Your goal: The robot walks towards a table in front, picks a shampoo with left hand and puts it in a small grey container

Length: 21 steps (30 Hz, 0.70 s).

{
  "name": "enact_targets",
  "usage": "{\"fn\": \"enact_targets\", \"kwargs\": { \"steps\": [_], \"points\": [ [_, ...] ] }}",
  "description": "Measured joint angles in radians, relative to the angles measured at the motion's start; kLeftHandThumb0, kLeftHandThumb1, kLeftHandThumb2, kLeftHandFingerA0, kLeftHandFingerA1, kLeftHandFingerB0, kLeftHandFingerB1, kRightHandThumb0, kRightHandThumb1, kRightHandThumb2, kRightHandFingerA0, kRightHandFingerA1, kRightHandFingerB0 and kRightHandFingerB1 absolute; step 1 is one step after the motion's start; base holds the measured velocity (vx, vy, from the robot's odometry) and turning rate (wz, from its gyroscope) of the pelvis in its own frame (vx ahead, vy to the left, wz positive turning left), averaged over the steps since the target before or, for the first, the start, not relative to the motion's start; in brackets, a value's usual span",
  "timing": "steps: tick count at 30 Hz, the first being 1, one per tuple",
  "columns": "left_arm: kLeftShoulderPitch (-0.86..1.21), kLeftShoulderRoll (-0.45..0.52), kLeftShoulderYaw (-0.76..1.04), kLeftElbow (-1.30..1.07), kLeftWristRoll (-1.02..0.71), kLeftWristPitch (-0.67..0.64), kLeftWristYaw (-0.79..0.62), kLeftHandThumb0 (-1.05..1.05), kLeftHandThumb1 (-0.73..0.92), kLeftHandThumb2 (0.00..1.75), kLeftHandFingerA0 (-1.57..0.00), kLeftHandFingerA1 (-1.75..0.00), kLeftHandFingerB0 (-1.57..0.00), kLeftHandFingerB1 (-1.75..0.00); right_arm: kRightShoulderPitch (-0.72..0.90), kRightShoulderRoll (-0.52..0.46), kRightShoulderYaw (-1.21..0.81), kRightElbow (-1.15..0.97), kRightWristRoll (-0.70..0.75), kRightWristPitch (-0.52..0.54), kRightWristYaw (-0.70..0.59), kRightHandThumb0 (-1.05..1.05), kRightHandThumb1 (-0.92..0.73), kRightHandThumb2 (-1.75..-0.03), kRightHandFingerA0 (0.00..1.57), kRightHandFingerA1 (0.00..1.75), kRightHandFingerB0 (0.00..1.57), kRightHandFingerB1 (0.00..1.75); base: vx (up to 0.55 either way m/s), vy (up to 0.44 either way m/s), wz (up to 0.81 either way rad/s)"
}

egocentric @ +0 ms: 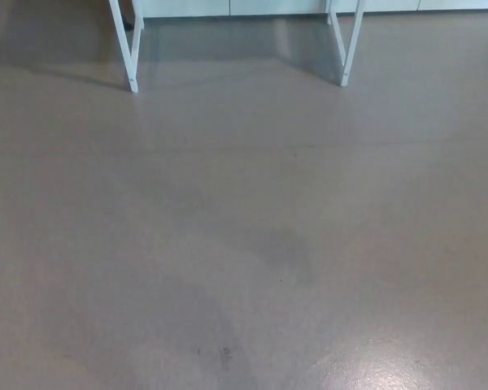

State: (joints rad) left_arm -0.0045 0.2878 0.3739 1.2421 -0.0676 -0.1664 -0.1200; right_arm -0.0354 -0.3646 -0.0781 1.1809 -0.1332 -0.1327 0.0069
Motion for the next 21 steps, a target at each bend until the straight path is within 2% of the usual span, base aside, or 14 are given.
{"fn": "enact_targets", "kwargs": {
  "steps": [7, 9, 12, 21],
  "points": [
    [-0.026, 0.018, 0.001, 0.006, -0.008, -0.03, -0.001, -0.23, 0.67, 0.61, -0.57, -0.46, -0.43, -0.36, -0.047, 0.001, -0.007, 0.036, 0.006, -0.003, 0.005, -0.23, -0.63, -0.59, 0.66, 0.45, 0.47, 0.38, -0.05, -0.022, 0.19],
    [0.0, 0.018, -0.001, 0.012, -0.011, -0.034, -0.002, -0.23, 0.68, 0.62, -0.57, -0.45, -0.42, -0.36, -0.04, -0.001, -0.005, 0.052, 0.005, -0.014, 0.006, -0.23, -0.62, -0.59, 0.71, 0.47, 0.48, 0.38, 0.04, 0.098, -0.02],
    [0.024, 0.018, -0.005, 0.021, -0.012, -0.034, -0.003, -0.23, 0.63, 0.59, -0.57, -0.49, -0.42, -0.36, -0.027, -0.001, -0.003, 0.07, 0.003, -0.023, 0.006, -0.25, -0.61, -0.58, 0.75, 0.48, 0.49, 0.38, 0.08, 0.176, -0.05],
    [0.028, 0.051, -0.055, 0.027, -0.008, -0.06, 0.005, -0.27, 0.61, 0.58, -0.6, -0.53, -0.43, -0.35, -0.011, 0.011, 0.017, 0.086, -0.003, -0.039, 0.005, -0.23, -0.62, -0.59, 0.7, 0.46, 0.49, 0.38, 0.21, 0.243, -0.15]
  ]
}}
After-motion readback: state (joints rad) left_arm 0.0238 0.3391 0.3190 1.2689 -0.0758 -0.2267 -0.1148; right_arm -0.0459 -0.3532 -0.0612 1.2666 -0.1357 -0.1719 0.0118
